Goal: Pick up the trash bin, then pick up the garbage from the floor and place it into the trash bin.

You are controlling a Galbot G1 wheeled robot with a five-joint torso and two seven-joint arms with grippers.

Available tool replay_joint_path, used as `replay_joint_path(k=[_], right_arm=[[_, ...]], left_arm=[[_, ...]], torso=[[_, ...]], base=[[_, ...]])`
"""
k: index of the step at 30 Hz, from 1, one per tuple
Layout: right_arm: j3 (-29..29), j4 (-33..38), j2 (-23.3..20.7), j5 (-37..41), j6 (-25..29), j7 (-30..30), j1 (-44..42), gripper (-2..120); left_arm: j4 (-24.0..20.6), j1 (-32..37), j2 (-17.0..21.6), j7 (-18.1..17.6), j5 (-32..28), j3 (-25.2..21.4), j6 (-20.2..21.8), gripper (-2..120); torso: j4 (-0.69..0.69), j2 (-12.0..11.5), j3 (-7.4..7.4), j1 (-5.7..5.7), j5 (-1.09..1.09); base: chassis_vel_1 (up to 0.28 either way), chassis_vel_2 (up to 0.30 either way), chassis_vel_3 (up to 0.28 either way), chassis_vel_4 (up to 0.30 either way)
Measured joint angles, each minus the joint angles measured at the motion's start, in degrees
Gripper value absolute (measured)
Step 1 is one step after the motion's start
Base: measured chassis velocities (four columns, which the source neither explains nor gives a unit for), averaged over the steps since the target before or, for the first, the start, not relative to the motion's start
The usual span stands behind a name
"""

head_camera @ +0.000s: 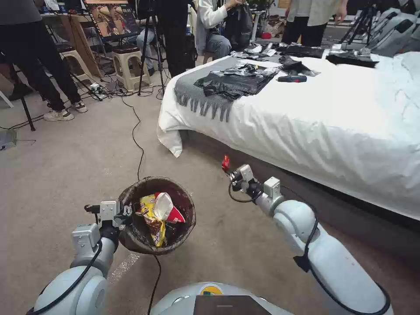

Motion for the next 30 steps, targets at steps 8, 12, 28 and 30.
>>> replay_joint_path(k=[8, 12, 28, 30], right_arm=[[-5.6, 7.9, 0.0, 6.3, -4.3, 1.2, 3.4, 0], [-10.4, 8.8, -0.3, 9.3, -6.4, 1.2, 7.3, 0], [-26.5, 4.7, 0.7, 8.0, -7.3, 0.7, 14.3, 0], [-27.5, 4.4, 0.7, 7.4, -7.3, 0.7, 14.0, 0]], left_arm=[[0.0, -0.6, -0.1, -0.1, 0.5, 0.5, 0.0, 7], [0.0, -1.0, -0.4, -0.1, 0.8, 0.9, 0.0, 7], [0.0, -1.2, -0.4, 0.0, 0.6, 0.7, 0.0, 7], [0.0, -1.3, -0.4, 0.0, 0.6, 0.7, 0.0, 7]], torso=[[-0.01, 0.0, 0.00, 0.00, -0.01], [0.00, 0.0, 0.00, 0.00, -0.01], [-0.01, 0.0, 0.00, 0.00, -0.02], [-0.01, 0.0, 0.00, 0.00, -0.01]], base=[[0.000, 0.000, 0.000, 0.000], [0.000, 0.000, 0.000, 0.000], [0.000, 0.000, 0.000, 0.000], [0.000, 0.000, 0.000, 0.000]])
